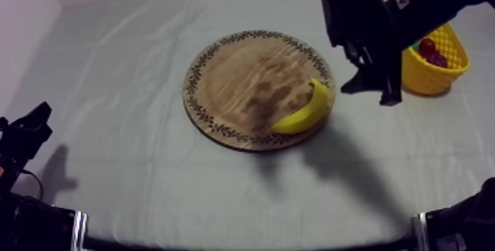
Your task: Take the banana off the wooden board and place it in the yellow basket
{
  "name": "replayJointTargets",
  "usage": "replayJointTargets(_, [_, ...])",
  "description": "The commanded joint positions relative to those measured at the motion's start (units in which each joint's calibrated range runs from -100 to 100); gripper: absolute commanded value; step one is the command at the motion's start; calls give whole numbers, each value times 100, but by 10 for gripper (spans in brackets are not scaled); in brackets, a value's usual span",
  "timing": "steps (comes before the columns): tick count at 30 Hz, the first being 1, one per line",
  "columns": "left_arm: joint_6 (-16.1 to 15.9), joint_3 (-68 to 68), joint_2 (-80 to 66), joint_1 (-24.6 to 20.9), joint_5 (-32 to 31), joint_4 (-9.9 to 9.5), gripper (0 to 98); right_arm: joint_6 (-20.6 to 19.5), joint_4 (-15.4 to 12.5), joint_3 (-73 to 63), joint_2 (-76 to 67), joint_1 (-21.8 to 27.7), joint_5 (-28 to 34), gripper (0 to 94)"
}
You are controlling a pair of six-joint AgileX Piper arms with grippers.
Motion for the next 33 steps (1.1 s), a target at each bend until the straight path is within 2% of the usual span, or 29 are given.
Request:
replayJointTargets(1, [2,0,0,2,0,2,1,-59,127,38,57,-89,-38,797])
replayJointTargets(8, [2,0,0,2,0,2,1,-33,337,307,489,-184,-373,878])
replayJointTargets(12, [2,0,0,2,0,2,1,18,467,411,880,-221,-518,887])
replayJointTargets(19, [2,0,0,2,0,2,1,256,539,408,1616,-201,-738,831])
replayJointTargets(33, [2,0,0,2,0,2,1,-27,737,134,2925,-274,-1334,749])
